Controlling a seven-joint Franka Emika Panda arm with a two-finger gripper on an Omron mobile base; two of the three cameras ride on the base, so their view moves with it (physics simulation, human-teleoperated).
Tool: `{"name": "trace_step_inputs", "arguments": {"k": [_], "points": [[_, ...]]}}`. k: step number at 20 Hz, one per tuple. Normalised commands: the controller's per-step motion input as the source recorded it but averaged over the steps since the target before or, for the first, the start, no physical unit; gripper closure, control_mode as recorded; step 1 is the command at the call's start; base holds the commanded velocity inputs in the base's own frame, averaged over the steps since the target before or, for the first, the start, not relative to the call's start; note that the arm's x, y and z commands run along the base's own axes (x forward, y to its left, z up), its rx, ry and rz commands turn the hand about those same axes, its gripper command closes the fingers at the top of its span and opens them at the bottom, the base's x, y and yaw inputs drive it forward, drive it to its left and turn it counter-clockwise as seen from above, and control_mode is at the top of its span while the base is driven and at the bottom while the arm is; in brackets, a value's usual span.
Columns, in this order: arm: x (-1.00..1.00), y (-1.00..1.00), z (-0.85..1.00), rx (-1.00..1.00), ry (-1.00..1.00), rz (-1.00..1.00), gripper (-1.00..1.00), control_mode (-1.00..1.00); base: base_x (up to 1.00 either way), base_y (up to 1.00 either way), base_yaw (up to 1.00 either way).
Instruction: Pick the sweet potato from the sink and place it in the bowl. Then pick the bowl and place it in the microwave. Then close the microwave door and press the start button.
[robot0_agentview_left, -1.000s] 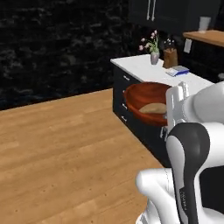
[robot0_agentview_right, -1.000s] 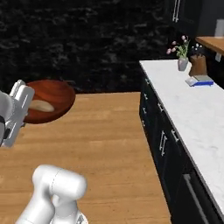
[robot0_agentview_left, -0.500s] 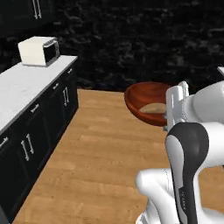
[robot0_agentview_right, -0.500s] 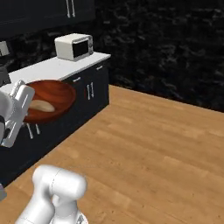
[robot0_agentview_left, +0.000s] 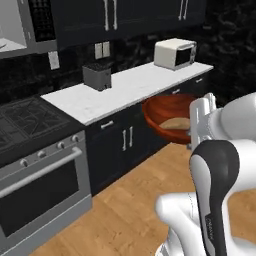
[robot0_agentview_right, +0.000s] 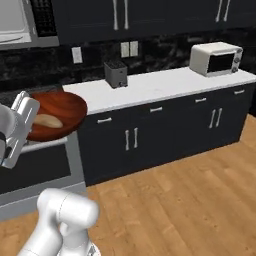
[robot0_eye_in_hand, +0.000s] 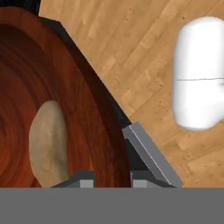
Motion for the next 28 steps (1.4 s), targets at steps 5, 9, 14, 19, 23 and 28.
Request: {"name": "trace_step_inputs", "arguments": {"k": [5, 9, 14, 19, 23, 28], "points": [[0.00, 0.00, 0.00, 0.00, 0.00, 0.00, 1.00, 1.00, -0.40, -0.05, 0.69], [0.00, 0.00, 0.00, 0.00, 0.00, 0.00, 1.00, 1.00, -0.29, 0.01, 0.32], [0.00, 0.00, 0.00, 0.00, 0.00, 0.00, 1.00, 1.00, 0.31, 0.06, 0.60], [0.00, 0.00, 0.00, 0.00, 0.00, 0.00, 1.00, 1.00, 0.55, -0.50, 0.53], [0.00, 0.00, 0.00, 0.00, 0.00, 0.00, 1.00, 1.00, 0.26, -0.69, 0.35], [0.00, 0.00, 0.00, 0.00, 0.00, 0.00, 1.00, 1.00, 0.46, -0.54, 0.36]]}}
